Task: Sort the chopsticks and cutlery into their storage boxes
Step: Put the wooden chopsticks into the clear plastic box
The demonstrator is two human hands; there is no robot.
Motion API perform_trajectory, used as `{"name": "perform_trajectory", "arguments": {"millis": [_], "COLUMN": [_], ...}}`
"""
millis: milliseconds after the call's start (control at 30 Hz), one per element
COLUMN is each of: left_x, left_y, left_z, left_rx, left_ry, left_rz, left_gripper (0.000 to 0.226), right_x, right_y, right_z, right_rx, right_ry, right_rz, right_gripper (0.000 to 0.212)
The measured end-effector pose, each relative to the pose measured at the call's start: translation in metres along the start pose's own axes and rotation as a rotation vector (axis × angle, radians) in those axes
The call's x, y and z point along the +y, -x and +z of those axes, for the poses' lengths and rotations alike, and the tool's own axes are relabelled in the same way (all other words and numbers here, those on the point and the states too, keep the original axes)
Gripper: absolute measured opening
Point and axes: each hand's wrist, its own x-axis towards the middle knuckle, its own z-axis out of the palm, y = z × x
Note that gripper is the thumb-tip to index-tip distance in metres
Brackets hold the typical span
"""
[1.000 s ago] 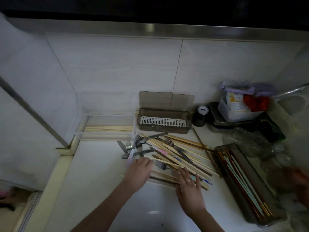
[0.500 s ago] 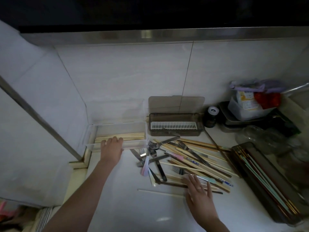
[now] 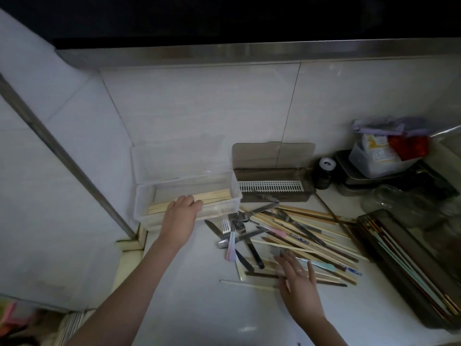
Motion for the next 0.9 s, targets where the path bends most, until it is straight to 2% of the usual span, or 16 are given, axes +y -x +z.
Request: {"name": "perform_trajectory", "arguments": {"millis": [133, 233, 367, 533, 900], "left_x": [0.002, -0.002, 0.002, 0.020, 0.055], "left_y": [0.007, 0.019, 0.037, 0.060, 0.107], "left_z": [-0.016, -0.020, -0.026, -0.029, -0.020], "left_rx": [0.047, 0.107, 0.150, 0.124, 0.066], "left_ry": [0.016, 0.054, 0.052, 0.046, -0.047], "left_rz": [-0.007, 0.012, 0.071, 0.109, 0.035], "left_gripper": [0.017, 0.009, 0.010, 0.011, 0.019], "right_x": [-0.008, -0.009, -0.002, 0.005, 0.006], "right_y": [-0.007, -0.003, 0.012, 0.003, -0.064], "right_z": [0.004, 0.004, 0.014, 0.020, 0.003], "right_rx": [0.060, 0.012, -0.200, -0.180, -0.197], "right_ry": [-0.068, -0.119, -0.136, 0.064, 0.120], "right_rz": [-0.098, -0.158, -0.141, -0.164, -0.071], "right_gripper": [0.041, 0.028, 0.034, 0.042, 0.047]}}
